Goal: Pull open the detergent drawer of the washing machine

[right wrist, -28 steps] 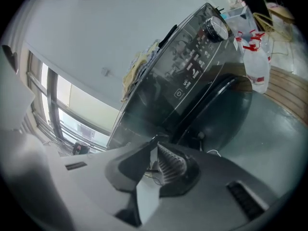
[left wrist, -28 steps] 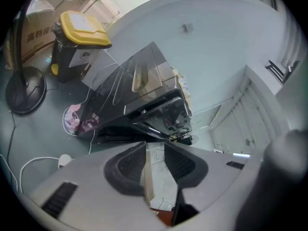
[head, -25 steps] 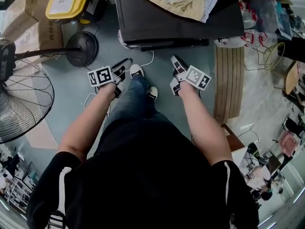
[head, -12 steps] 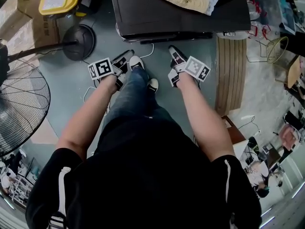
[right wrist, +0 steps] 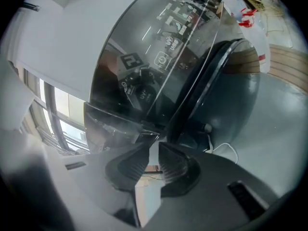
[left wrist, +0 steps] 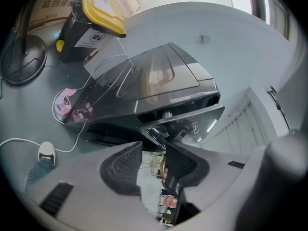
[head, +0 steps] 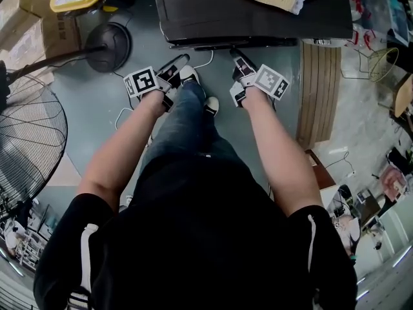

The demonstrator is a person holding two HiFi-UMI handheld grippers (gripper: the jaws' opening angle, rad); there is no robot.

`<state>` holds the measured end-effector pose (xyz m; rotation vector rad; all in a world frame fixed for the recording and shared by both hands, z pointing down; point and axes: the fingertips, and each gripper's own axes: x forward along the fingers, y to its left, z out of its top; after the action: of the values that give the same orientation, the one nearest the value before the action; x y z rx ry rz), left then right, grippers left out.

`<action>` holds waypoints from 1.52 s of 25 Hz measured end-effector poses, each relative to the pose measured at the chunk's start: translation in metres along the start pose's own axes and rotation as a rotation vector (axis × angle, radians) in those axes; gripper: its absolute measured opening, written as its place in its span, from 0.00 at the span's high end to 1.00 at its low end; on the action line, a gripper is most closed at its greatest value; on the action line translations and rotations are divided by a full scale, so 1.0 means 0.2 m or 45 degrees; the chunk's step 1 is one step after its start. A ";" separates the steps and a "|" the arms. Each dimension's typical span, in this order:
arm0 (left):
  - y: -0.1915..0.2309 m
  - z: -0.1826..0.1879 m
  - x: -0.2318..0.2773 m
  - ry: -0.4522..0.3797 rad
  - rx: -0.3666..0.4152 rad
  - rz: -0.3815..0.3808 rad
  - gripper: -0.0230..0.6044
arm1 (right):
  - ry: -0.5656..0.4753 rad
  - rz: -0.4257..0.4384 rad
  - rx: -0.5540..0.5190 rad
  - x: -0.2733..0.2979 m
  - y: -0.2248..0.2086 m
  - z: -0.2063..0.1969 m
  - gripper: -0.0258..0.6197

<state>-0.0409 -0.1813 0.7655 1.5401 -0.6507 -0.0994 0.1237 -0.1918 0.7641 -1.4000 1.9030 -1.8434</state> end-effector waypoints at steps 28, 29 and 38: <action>0.05 0.08 0.16 -0.167 -0.138 -0.141 0.72 | -0.106 0.193 0.223 0.07 -0.06 0.05 0.79; 0.05 0.08 0.16 -0.169 -0.140 -0.140 0.72 | -0.111 0.199 0.229 0.07 -0.06 0.05 0.79; 0.04 0.08 0.15 -0.164 -0.115 -0.150 0.80 | -0.119 0.198 0.220 0.08 -0.06 0.05 0.83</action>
<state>-0.0258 -0.2092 0.7819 1.4930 -0.6483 -0.3154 0.1271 -0.2079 0.7793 -1.2249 1.7103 -1.7882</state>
